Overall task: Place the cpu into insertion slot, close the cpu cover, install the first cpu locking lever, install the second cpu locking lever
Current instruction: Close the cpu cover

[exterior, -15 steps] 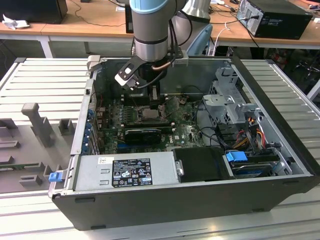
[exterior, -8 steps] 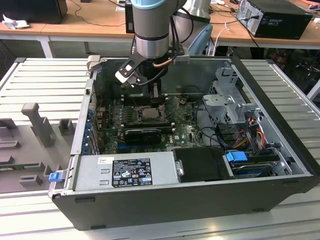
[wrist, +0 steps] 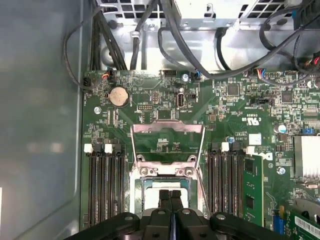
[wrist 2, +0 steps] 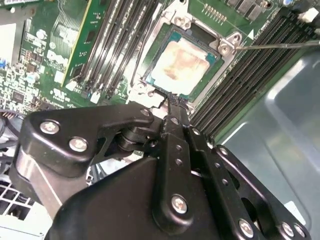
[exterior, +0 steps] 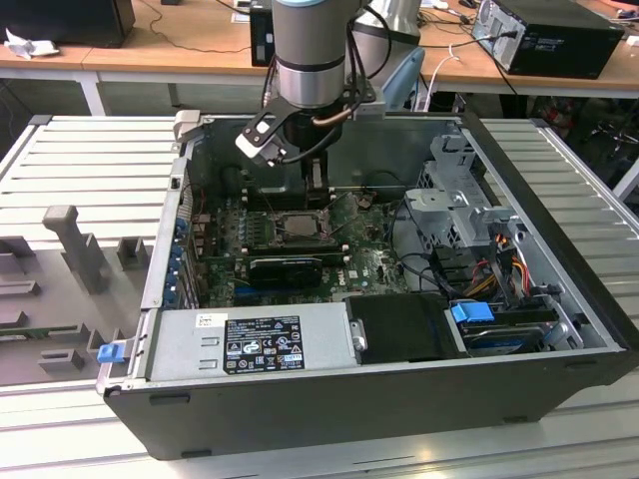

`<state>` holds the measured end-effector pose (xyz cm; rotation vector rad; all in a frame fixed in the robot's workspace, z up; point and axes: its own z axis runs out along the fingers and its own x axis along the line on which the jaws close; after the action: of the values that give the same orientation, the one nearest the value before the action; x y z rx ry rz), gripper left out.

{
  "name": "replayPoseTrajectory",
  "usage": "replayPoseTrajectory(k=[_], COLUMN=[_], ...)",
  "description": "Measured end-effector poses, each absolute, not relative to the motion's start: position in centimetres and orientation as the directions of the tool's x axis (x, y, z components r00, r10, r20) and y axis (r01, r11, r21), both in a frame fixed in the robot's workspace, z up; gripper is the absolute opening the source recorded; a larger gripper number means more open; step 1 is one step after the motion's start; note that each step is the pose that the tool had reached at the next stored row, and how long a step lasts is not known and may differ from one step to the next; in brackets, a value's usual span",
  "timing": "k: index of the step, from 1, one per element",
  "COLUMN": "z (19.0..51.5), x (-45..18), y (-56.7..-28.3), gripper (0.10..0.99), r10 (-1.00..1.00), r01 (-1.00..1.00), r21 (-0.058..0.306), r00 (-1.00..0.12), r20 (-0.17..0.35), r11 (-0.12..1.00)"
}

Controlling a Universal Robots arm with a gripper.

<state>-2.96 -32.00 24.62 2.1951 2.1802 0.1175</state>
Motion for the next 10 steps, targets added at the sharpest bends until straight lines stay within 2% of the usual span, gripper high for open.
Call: replayPoseTrajectory(k=[10], z=[26.5], x=[-1.5], y=[-32.0], gripper=[0.106], r10=[1.000], r01=[0.996], r21=[0.085], r00=[0.006], r20=[0.022], r11=[-0.008])
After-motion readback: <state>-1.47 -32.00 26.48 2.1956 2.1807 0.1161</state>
